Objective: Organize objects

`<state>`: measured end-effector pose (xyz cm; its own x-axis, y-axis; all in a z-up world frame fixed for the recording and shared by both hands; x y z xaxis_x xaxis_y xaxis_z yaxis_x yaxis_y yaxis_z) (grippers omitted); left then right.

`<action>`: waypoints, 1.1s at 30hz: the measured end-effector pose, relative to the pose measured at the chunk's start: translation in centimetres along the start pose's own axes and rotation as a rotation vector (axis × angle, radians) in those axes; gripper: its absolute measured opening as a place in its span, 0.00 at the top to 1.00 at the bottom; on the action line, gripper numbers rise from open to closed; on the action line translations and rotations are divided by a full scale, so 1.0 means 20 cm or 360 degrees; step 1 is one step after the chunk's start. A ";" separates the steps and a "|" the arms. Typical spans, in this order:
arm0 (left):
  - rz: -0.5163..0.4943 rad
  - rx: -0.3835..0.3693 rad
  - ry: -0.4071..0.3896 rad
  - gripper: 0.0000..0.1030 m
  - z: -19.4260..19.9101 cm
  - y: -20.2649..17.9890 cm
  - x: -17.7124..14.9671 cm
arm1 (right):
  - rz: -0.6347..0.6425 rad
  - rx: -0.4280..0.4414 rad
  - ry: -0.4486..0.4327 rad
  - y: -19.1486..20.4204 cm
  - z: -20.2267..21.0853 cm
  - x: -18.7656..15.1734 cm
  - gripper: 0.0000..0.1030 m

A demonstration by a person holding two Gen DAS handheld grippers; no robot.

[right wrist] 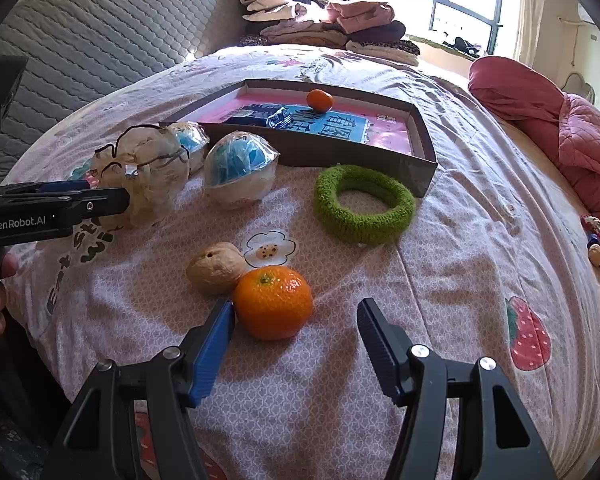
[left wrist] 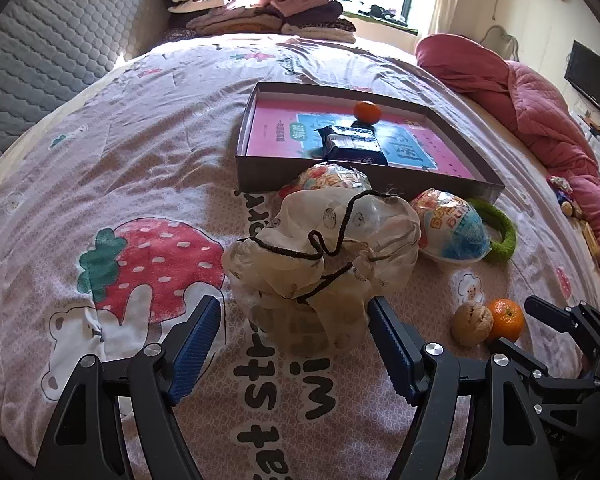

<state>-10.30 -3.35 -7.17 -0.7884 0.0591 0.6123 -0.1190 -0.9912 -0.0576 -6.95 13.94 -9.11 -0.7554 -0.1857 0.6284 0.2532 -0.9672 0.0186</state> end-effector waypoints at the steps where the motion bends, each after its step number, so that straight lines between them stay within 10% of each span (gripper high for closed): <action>1: 0.0000 -0.0007 0.0000 0.25 -0.01 0.00 0.00 | 0.0004 0.0003 -0.0002 0.00 0.00 0.00 0.39; 19: 0.0054 -0.0158 -0.0024 0.26 -0.16 0.00 0.07 | 0.0027 0.0092 -0.0026 0.01 -0.06 0.01 0.52; 33: 0.0071 -0.0244 -0.0071 0.65 -0.12 0.01 0.05 | -0.0056 0.0173 -0.0020 -0.02 -0.06 0.01 0.60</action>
<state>-12.50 -3.24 -8.53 -0.7680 0.0069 0.6404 -0.1779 -0.9629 -0.2030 -7.91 14.07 -9.86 -0.7574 -0.1493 0.6356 0.2915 -0.9484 0.1245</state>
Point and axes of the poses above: each gripper's, at about its wrist camera, not at the fingertips, and z roughly against the way its jaws point, y to its left, x to its top, the point moved 2 cm from there along -z, roughly the way its jaws point, and after that the axes turned 5 degrees about -z, right-handed, at the moved point
